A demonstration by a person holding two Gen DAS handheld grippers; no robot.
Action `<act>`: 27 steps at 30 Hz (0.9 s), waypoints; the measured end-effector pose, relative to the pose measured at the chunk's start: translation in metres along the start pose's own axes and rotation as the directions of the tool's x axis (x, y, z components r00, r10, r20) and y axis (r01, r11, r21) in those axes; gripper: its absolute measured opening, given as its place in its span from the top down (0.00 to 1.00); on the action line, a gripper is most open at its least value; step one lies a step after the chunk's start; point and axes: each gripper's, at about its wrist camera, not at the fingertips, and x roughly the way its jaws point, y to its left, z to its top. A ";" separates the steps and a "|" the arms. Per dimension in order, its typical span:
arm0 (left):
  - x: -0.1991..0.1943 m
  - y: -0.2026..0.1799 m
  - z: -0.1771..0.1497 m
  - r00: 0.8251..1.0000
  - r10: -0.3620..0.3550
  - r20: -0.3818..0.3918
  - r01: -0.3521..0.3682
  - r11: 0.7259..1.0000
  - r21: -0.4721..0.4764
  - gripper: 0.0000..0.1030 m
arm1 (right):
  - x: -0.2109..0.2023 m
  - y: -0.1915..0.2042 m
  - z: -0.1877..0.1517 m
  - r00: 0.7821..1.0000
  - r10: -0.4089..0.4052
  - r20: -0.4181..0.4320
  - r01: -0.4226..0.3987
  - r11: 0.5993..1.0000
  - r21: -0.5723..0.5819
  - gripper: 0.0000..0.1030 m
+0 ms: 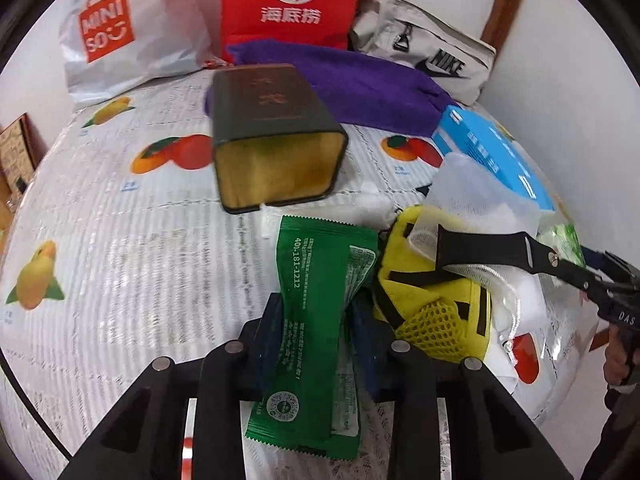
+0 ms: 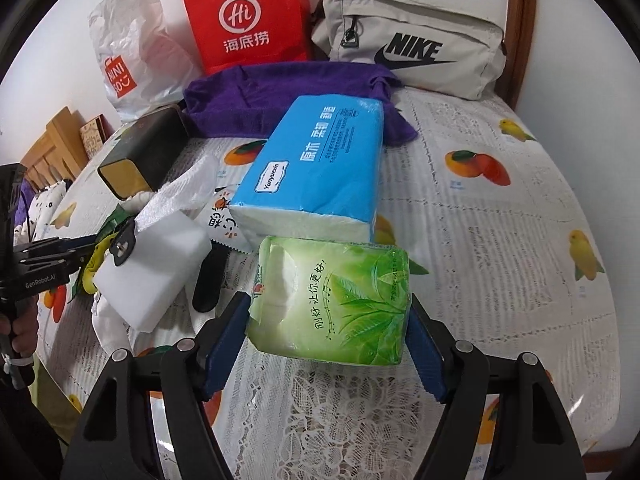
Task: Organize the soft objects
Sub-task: 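Lift the green packet with the left gripper while the right gripper grasps the small green tissue pack, then carry the green packet and green tissue pack over the purple towel with both grippers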
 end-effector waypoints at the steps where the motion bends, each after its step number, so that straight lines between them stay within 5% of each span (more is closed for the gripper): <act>1: -0.003 0.002 -0.001 1.000 0.017 0.003 -0.017 1.000 -0.006 0.70 | -0.001 0.000 0.000 1.000 -0.001 -0.001 0.001 1.000 -0.002 0.28; 16: -0.022 0.012 -0.018 0.995 0.095 -0.010 -0.095 0.992 -0.080 0.70 | 0.002 -0.006 -0.017 1.000 0.014 -0.013 -0.013 1.000 0.017 0.28; 27: -0.041 0.010 0.005 0.992 0.126 0.015 -0.122 0.983 -0.140 0.70 | -0.014 -0.004 -0.004 0.998 0.058 0.025 -0.058 0.998 0.010 0.28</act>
